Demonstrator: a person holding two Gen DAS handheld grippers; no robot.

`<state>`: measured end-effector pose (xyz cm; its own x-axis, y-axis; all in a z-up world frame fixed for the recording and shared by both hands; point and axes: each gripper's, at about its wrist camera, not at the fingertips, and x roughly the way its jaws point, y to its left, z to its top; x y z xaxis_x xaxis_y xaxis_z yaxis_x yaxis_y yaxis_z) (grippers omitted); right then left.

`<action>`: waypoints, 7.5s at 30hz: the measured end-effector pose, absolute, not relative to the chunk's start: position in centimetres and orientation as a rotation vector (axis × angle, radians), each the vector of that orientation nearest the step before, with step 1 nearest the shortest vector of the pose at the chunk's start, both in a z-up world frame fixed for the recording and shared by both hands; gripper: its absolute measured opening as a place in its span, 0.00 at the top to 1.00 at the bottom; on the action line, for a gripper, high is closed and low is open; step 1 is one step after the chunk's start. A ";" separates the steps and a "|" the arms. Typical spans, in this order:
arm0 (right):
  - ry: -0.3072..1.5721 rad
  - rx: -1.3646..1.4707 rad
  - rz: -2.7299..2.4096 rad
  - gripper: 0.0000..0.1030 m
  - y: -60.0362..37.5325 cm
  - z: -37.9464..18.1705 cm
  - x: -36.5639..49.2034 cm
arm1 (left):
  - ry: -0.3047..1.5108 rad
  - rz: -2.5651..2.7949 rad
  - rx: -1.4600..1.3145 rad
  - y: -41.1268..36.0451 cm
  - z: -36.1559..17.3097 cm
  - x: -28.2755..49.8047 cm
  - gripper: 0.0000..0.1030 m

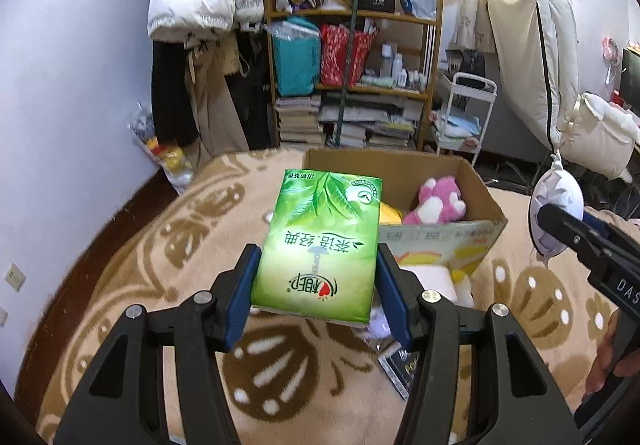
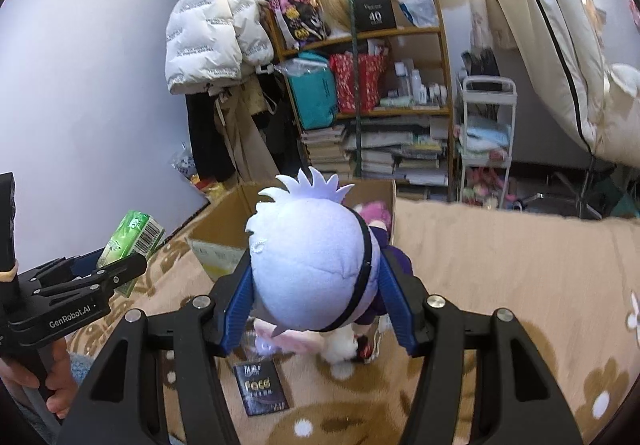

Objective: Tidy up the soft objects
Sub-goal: 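Carry the tissue pack and doll over the box and release them inside, then withdraw both tools from the box and lower them toward the remaining items, then grasp the black Face tissue pack with the left tool while the right tool grasps the white fluffy plush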

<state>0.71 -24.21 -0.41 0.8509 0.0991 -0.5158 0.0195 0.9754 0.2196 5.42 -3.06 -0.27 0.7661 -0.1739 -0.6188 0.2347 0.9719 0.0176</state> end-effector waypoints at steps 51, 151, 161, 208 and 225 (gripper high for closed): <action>0.597 0.159 0.072 0.38 -24.8 -3.9 12.3 | 0.629 -0.232 0.188 -8.3 -3.2 15.9 0.45; 0.696 0.210 -0.047 0.01 -27.0 -4.5 0.9 | 0.910 -0.275 0.206 -7.5 -5.9 6.6 0.06; 0.729 0.215 -0.047 0.01 -27.3 -5.8 2.3 | 0.957 -0.263 0.175 -8.2 -7.1 8.2 0.06; 0.958 0.230 0.023 0.07 -26.8 -14.1 7.5 | 1.359 -0.348 0.214 -11.7 -17.4 10.0 0.06; 1.001 0.231 0.082 0.24 -25.9 -15.1 8.0 | 1.413 -0.363 0.190 -12.2 -19.5 8.4 0.27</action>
<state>7.98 -25.94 -15.13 0.5390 0.1743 -0.8241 0.0370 0.9725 0.2299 8.42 -12.19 -19.52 0.1143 -0.1338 -0.9844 0.3570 0.9302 -0.0850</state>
